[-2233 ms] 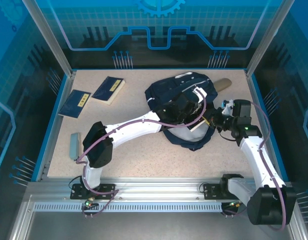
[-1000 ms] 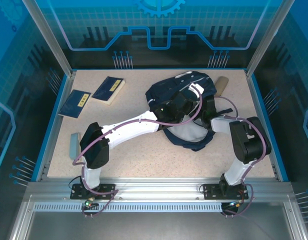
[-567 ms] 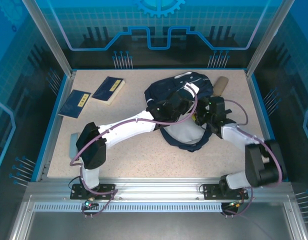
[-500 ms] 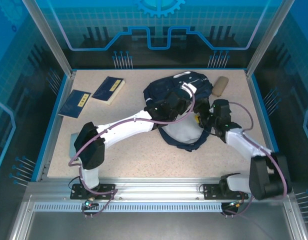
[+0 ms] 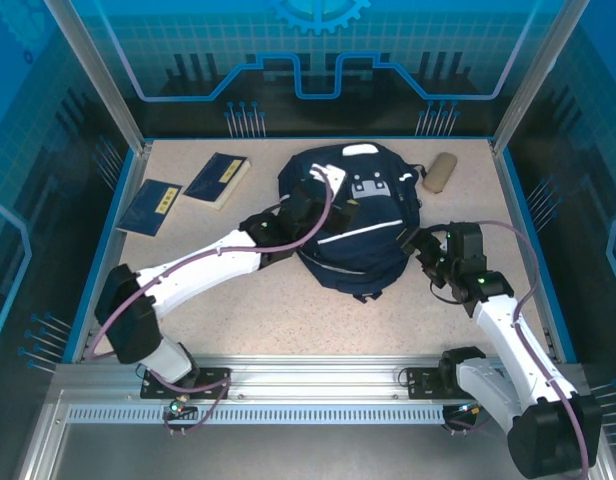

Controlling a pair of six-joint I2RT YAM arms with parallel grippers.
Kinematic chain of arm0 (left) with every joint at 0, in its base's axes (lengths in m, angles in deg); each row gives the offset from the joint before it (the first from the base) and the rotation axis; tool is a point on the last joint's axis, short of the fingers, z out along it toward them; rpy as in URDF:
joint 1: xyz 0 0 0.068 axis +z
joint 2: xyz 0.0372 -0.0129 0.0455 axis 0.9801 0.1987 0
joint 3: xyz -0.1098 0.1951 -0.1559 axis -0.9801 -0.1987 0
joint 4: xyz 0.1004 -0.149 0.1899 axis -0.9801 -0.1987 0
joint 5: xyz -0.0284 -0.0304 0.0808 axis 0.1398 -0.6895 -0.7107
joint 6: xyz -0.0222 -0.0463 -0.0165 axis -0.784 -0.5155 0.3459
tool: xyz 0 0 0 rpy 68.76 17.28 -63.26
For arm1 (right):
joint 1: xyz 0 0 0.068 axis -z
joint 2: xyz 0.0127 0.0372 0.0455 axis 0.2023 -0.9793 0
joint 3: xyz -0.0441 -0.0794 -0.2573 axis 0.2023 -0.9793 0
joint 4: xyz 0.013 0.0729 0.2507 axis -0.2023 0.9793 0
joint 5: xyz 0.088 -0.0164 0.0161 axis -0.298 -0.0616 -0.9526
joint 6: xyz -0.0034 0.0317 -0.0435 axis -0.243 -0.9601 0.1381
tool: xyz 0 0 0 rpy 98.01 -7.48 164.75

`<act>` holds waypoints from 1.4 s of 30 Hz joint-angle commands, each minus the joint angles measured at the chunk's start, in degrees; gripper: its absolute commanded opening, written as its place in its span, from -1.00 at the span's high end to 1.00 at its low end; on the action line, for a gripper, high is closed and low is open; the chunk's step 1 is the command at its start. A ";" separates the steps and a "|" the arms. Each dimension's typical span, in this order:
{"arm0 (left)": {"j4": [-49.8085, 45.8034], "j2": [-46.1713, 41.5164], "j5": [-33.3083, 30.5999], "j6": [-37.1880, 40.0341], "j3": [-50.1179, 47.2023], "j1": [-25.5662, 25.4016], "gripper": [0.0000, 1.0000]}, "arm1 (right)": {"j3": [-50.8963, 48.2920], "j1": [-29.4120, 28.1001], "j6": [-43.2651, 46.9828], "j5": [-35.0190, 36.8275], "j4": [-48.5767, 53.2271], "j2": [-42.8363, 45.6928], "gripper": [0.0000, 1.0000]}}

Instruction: Pack books, pencil case, and school supplies into a backpack

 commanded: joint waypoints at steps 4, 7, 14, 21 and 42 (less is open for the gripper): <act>-6.74 -3.62 -0.09 -15.55 -6.42 8.35 -0.97 | 5.68 0.80 9.20 -0.53 2.00 -5.09 -0.99; -10.34 -3.09 0.31 -16.85 -6.61 13.46 -0.97 | 5.55 0.81 8.74 -2.57 0.25 -6.72 -1.00; -10.55 1.49 8.25 -16.37 -5.79 27.98 -0.97 | 3.79 0.16 5.99 -6.45 -4.65 -7.62 -1.00; -8.31 5.56 14.31 -16.54 -3.46 33.27 -0.98 | 5.81 -0.09 8.90 -6.09 -0.61 -7.27 -0.99; -10.26 28.64 28.69 -22.43 14.92 47.89 -0.97 | 4.74 -0.16 8.80 -9.90 -1.93 -8.27 -0.99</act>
